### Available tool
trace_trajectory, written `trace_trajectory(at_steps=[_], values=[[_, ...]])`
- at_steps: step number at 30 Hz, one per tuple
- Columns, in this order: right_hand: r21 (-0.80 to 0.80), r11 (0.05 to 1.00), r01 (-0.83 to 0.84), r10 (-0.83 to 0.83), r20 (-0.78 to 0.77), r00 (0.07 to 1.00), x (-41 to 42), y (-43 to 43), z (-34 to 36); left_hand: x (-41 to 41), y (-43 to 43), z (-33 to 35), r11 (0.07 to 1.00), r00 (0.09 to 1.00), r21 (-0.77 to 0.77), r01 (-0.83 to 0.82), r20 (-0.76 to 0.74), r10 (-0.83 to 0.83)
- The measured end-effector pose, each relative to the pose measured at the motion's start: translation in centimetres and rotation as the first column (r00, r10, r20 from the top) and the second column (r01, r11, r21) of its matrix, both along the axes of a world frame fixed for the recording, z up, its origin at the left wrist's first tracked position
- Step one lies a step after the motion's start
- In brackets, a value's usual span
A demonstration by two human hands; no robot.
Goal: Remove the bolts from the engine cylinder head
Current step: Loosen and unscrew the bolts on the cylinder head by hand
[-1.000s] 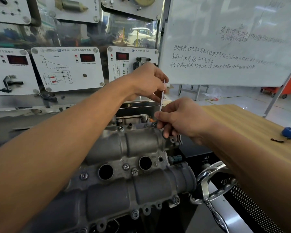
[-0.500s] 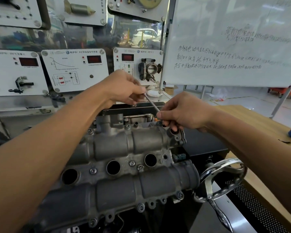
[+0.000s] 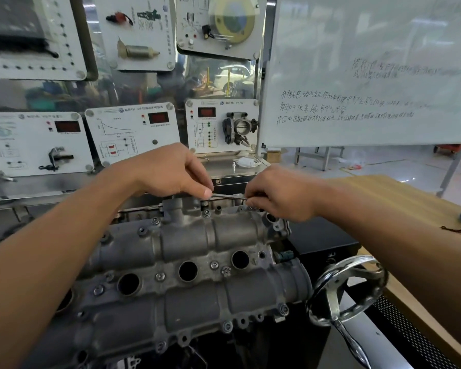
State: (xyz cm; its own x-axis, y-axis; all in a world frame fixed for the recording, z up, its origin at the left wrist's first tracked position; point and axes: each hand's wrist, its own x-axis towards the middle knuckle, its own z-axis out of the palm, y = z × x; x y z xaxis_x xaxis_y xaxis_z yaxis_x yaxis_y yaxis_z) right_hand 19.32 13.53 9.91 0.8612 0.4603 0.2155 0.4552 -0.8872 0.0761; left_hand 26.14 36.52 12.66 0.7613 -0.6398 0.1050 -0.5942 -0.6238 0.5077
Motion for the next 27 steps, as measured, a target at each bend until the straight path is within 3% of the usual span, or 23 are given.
trace_trajectory(at_steps=[3,5,7,8,14,17,22,27], values=[[0.049,0.999,-0.024,0.025,-0.027,0.999,0.3,0.0,-0.6,0.1,-0.4,0.4,0.999,1.0,0.041,0.023,0.015,-0.023],[0.255,0.966,-0.037,0.052,-0.05,0.997,0.1,0.3,-1.0,0.3,-0.7,0.5,0.998,0.999,0.053,0.035,0.019,-0.036],[0.529,0.844,-0.085,0.089,0.019,0.996,-0.2,0.5,-0.3,0.3,-1.0,0.8,0.994,0.996,0.075,0.078,-0.039,-0.076],[0.579,0.808,-0.108,0.087,0.064,0.994,-0.4,0.5,0.6,0.2,-1.1,0.9,0.992,0.992,0.075,0.103,-0.081,-0.097],[0.459,0.888,0.03,-0.031,-0.005,1.0,-3.6,-4.7,4.7,-0.7,-4.7,1.4,0.976,0.979,-0.105,0.191,-0.048,-0.197],[0.377,0.908,0.183,-0.156,-0.101,0.983,-8.1,-9.9,3.8,-2.5,-9.7,0.7,0.946,0.946,-0.064,0.319,-0.045,-0.322],[0.382,0.765,0.518,-0.414,-0.325,0.85,-16.4,-19.4,0.2,-6.9,-21.6,-1.6,0.877,0.877,-0.028,0.48,-0.022,-0.48],[0.246,0.647,0.722,-0.639,-0.343,0.689,-22.4,-26.7,-4.2,-11.9,-32.0,-6.4,0.807,0.811,0.09,0.584,-0.005,-0.586]])
